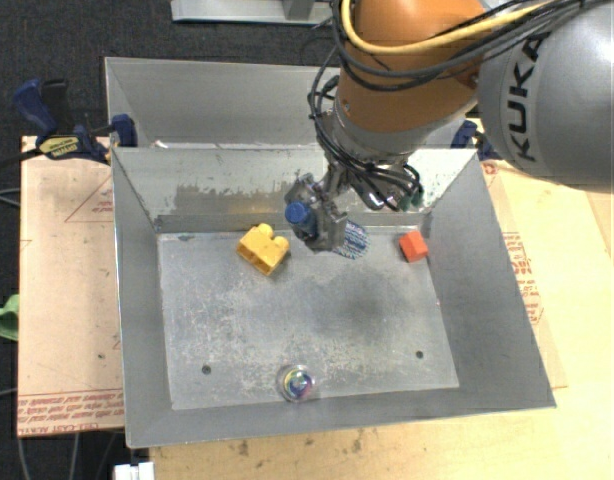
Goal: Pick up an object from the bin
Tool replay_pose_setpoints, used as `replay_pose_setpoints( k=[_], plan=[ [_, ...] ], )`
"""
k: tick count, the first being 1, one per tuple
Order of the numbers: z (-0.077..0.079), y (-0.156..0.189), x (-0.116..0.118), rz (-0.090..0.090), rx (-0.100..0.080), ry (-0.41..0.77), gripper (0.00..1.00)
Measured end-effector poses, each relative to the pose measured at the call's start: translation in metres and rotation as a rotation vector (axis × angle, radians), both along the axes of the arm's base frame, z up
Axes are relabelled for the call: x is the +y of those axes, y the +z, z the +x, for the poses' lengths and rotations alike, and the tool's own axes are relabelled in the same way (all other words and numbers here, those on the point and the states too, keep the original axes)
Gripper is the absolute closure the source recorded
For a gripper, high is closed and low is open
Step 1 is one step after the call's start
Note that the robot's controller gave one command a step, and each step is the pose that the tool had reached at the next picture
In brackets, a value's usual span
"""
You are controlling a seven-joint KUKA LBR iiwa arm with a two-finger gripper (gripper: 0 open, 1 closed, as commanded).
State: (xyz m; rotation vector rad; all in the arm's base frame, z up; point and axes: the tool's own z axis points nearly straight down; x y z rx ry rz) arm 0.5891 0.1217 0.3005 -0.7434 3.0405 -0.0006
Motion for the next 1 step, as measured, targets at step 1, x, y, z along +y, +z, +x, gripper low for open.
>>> replay_pose_setpoints(
  k=[1],
  plan=[
    [-0.0453, -0.0206, -0.0012, -0.001, 0.015, -0.151, 1.00]
  ],
)
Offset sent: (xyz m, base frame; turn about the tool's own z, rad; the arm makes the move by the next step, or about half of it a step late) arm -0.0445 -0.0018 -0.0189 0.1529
